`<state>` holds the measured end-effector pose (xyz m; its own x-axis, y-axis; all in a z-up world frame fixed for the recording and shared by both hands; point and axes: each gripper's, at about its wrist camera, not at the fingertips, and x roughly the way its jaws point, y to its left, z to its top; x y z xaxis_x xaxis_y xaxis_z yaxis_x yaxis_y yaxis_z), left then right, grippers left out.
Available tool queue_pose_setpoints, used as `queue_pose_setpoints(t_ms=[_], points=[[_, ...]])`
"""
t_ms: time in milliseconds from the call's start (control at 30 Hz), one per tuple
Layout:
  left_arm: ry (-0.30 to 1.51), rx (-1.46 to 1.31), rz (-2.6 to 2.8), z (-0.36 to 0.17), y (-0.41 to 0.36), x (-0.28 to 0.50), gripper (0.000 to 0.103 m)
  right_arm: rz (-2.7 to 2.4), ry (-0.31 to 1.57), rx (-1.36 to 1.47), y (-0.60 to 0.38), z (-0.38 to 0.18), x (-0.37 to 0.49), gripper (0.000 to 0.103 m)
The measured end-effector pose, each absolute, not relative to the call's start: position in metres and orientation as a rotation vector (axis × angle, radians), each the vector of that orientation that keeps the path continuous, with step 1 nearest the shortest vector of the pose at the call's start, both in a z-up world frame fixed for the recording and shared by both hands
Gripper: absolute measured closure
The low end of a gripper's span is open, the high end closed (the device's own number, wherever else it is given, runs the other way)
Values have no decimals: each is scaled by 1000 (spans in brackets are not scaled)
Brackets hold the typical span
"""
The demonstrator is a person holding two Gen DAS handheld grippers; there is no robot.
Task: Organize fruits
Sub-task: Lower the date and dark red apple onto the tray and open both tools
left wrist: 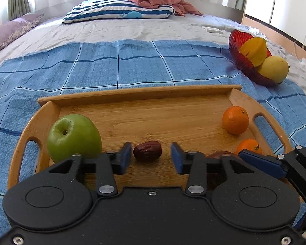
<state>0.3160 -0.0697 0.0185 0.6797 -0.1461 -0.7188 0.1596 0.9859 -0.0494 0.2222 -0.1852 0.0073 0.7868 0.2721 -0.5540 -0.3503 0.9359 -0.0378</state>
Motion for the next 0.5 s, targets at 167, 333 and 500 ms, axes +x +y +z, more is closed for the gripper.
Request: queue_pose_setpoints(t_ms=[167,333,500], points=[[784,18,-188,27,-72,309,47,341,558,-146,-186,12,217,24],[739,30,-204,41,-72,294,30,345,535,-135,-188,19,209,19],[693,32,-223,57,-67,272,20,343,504,-146,-191,27,193,14]])
